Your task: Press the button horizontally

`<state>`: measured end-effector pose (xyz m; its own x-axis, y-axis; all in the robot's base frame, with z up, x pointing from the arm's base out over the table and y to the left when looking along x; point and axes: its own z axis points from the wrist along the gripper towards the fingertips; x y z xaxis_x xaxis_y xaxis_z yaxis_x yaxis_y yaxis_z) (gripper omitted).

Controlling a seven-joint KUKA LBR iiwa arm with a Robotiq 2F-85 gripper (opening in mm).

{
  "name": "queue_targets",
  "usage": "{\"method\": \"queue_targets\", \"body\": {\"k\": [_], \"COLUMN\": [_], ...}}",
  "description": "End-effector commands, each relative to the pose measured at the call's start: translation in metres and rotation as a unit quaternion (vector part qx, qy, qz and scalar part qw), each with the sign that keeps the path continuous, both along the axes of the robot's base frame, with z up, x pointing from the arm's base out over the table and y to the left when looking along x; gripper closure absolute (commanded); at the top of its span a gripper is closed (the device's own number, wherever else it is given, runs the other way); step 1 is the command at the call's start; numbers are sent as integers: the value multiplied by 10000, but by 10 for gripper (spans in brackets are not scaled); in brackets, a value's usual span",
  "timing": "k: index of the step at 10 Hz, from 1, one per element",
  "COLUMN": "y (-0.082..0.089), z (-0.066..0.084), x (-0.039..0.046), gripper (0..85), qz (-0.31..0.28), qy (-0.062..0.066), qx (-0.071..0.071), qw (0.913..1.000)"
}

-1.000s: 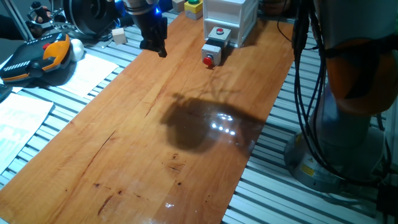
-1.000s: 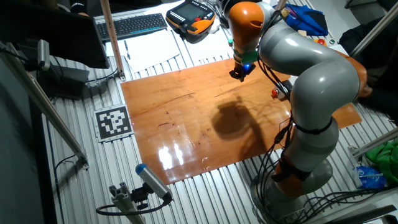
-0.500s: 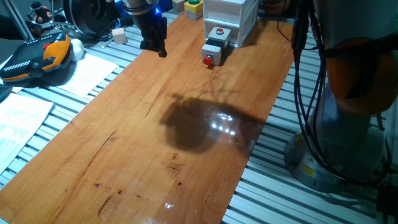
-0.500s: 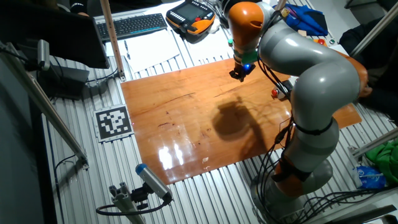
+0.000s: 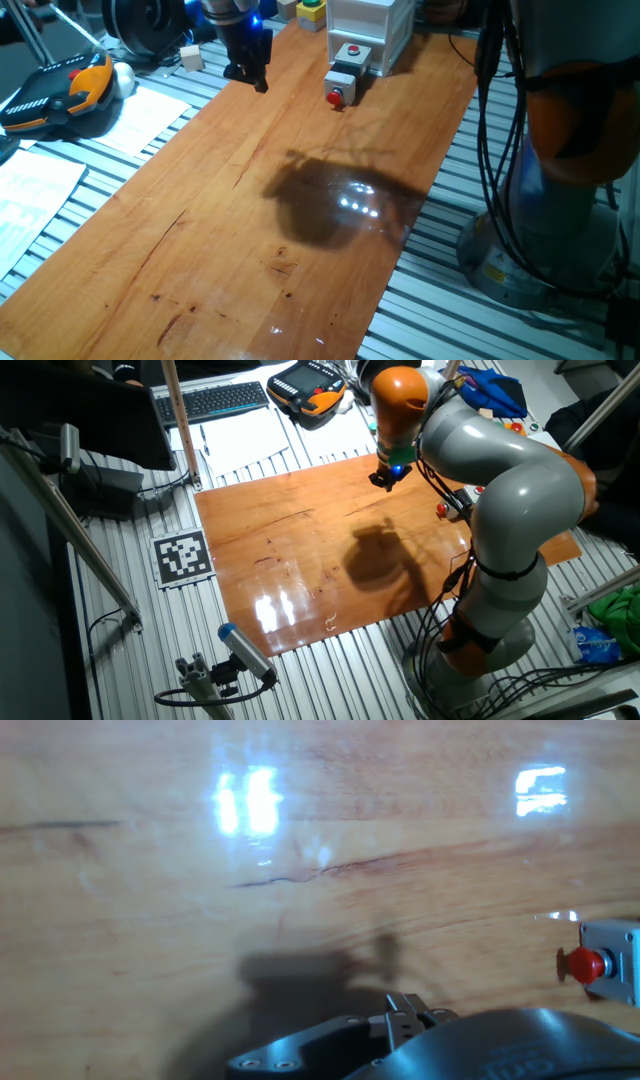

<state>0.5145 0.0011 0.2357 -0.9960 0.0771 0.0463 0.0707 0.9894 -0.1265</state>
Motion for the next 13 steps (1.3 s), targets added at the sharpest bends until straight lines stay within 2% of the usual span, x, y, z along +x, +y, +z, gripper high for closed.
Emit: {"method": "queue_targets", "body": {"k": [1, 2, 3, 4, 5, 7, 9, 10, 11, 13], "y": [1, 1, 1, 1, -37, -258, -542, -670, -763, -984], "z": [-1, -1, -1, -1, -32, -236, -488, -626, -732, -946], "x": [0, 0, 0, 0, -1, 8, -27, -48, -61, -122], "gripper": [850, 850, 850, 850, 850, 850, 850, 850, 850, 850], "qz": [-31, 69, 144, 230, 280, 431, 610, 562, 651, 818], "qy": [30, 110, 119, 155, 124, 35, -83, -74, -38, -113], "qx": [177, 176, 119, 3, -41, -29, -128, -129, -262, -255], "qw": [9998, 9998, 9998, 9996, 9995, 9991, 9980, 9983, 9975, 9963]}}
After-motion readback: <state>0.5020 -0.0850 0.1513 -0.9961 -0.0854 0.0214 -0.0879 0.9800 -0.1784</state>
